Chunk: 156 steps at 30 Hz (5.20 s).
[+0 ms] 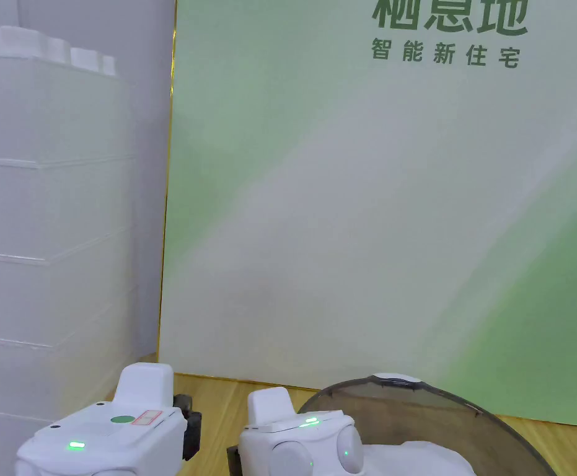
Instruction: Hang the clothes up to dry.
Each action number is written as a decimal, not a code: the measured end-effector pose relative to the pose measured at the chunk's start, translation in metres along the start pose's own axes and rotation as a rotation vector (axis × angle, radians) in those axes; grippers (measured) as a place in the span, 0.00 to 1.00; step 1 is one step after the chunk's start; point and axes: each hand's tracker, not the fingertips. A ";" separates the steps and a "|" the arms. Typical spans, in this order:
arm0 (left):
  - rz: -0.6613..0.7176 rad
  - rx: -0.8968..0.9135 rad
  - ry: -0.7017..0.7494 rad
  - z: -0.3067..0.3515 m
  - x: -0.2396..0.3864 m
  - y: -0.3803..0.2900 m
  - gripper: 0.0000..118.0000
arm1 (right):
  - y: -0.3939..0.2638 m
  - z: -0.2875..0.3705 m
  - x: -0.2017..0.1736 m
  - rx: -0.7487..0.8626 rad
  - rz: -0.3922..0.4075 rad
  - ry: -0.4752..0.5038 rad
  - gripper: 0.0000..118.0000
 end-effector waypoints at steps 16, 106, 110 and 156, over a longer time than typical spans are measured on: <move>0.013 -0.066 -0.010 -0.029 0.010 -0.016 0.01 | -0.044 0.030 0.174 0.013 -0.220 -0.237 0.00; -0.238 -0.064 -0.937 -0.122 0.261 0.021 0.01 | 0.030 0.188 0.618 -0.363 -0.231 -0.399 0.08; -0.202 -0.001 -0.904 -0.081 0.231 0.033 0.01 | 0.110 0.298 0.547 -0.110 -0.153 -0.468 0.08; 0.076 0.007 -0.257 0.049 -0.036 -0.080 0.01 | -0.164 0.092 0.240 -0.157 -0.314 0.087 0.08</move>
